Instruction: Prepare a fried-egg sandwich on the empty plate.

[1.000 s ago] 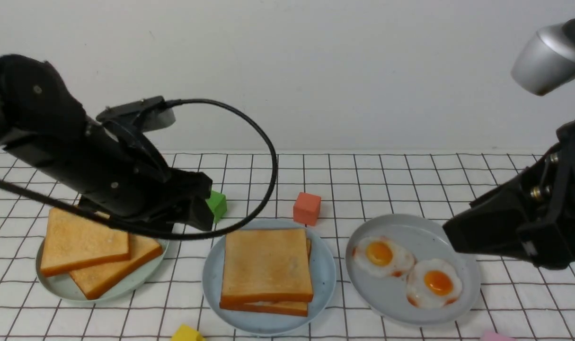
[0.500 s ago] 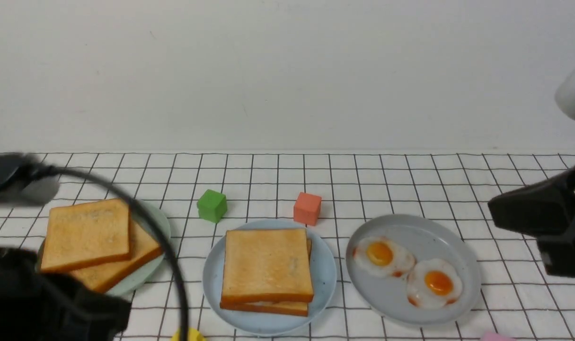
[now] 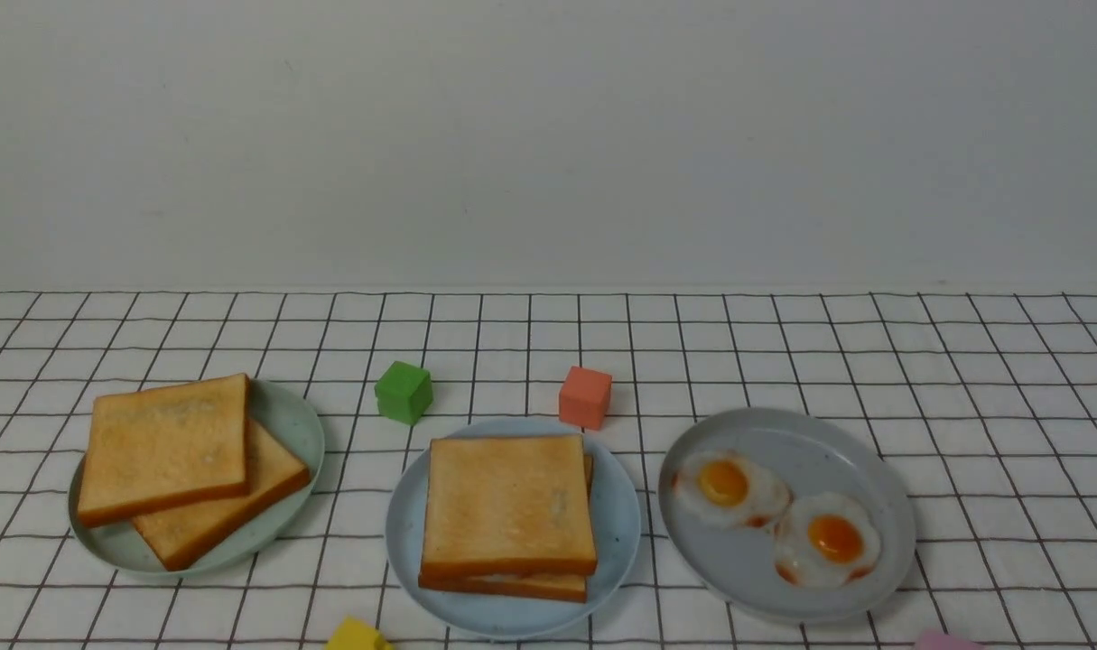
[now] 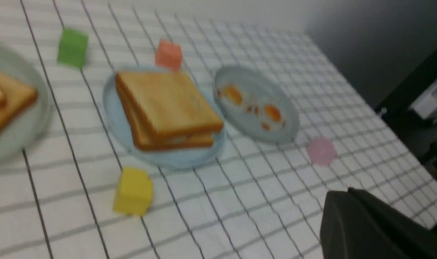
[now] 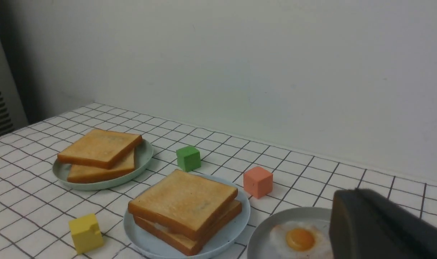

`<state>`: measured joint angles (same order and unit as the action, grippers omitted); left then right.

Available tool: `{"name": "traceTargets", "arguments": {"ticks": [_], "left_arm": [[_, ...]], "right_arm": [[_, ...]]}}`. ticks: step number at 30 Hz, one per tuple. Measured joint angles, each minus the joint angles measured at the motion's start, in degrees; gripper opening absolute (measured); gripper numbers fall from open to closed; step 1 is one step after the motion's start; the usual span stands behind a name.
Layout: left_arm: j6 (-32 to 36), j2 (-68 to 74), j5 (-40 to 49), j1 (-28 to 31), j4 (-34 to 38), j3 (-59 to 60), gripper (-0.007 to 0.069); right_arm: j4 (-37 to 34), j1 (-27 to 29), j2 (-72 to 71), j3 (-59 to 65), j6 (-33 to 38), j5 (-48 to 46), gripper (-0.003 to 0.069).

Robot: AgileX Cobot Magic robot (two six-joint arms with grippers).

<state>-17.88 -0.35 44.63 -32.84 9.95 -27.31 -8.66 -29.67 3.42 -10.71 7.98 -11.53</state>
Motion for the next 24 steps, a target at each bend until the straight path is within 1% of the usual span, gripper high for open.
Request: {"name": "traceTargets", "arguments": {"ticks": [4,18,20,22,23,24], "left_arm": [[0.33,-0.48,-3.99,0.00,-1.22,0.00,-0.0013],[0.36,-0.48,-3.40,0.00,-1.28,0.47,-0.0013],[0.47,-0.48,-4.50,0.00,-1.45,1.41,-0.0013],[1.05,-0.48,-5.65,0.11,-2.99,2.34,-0.0013],[1.42,-0.48,-6.95,0.29,-4.95,3.08,-0.0013],[1.48,-0.48,-9.87,1.30,-9.61,4.63,-0.0013]], "right_arm": [[0.36,0.00,-3.82,1.80,0.00,0.17,0.0000],[0.52,0.00,-4.07,2.04,-0.13,0.36,0.0008],[0.52,0.00,-4.07,2.04,-0.13,0.40,0.0008],[0.52,0.00,-4.07,2.04,-0.13,0.40,0.0009],[0.52,0.00,-4.07,2.04,-0.13,0.49,0.0010],[0.52,0.00,-4.07,2.04,-0.13,0.54,0.0011]]}}
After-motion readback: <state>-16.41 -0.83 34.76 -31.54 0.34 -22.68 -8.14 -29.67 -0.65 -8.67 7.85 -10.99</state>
